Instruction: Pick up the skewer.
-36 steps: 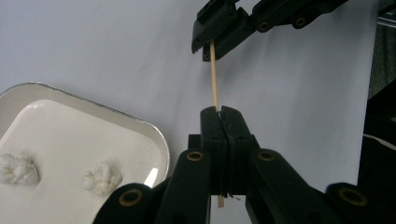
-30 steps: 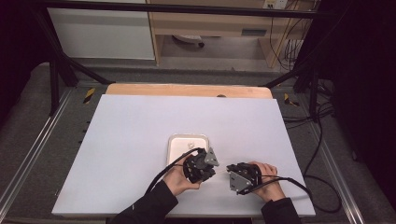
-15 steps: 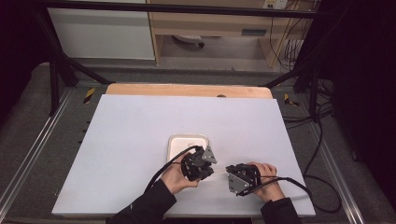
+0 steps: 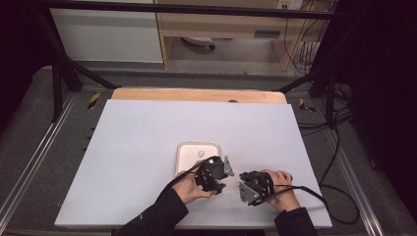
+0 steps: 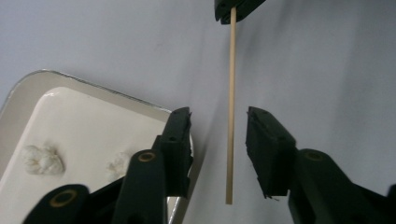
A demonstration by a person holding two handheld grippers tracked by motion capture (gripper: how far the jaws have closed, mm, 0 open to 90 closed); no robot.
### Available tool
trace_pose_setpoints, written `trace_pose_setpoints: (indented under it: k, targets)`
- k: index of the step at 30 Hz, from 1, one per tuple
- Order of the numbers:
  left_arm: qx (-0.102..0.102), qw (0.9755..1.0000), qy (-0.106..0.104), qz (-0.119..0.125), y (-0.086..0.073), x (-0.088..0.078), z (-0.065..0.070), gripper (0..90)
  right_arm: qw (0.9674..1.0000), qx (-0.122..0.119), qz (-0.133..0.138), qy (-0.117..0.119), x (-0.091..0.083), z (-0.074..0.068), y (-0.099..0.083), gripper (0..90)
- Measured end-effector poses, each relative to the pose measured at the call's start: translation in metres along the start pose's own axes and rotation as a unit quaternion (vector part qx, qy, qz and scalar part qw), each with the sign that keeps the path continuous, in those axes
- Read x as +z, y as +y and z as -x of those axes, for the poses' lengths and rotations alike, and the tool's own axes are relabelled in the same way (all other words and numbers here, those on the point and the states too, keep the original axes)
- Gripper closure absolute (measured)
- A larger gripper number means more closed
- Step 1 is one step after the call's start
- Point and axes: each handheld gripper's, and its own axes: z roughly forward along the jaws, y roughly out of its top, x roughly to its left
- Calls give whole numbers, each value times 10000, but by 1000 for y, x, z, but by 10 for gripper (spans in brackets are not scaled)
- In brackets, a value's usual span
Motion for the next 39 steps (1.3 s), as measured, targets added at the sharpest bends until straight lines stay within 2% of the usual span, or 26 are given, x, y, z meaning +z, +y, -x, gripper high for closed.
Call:
trace_pose_setpoints:
  k: [2,5,8,14,21,24,29,39]
  targets:
    - [-46,9998,-101,-153,2,5,-1,674,10000,-18,-9,12,0,0,1,890]
    - [-74,9996,-109,-252,4,8,-2,743,10000,-58,-49,20,0,0,1,889]
    - [-61,9996,-151,-242,5,8,-3,781,9999,-95,-59,24,1,0,2,890]
    - [-72,9993,-209,-312,3,7,-3,791,9998,-177,-90,46,1,1,2,890]
    - [-54,9988,-265,-411,2,6,-1,868,9998,-160,-118,43,1,1,2,890]
    - [12,9987,-246,-437,2,7,0,878,9997,-210,-134,48,0,1,3,889]
    - [-51,9988,-279,-396,0,8,1,884,9997,-196,-120,39,0,0,3,889]
    - [-17,9988,-295,-391,-3,5,-1,885,10000,-76,-58,-4,-2,1,3,871]
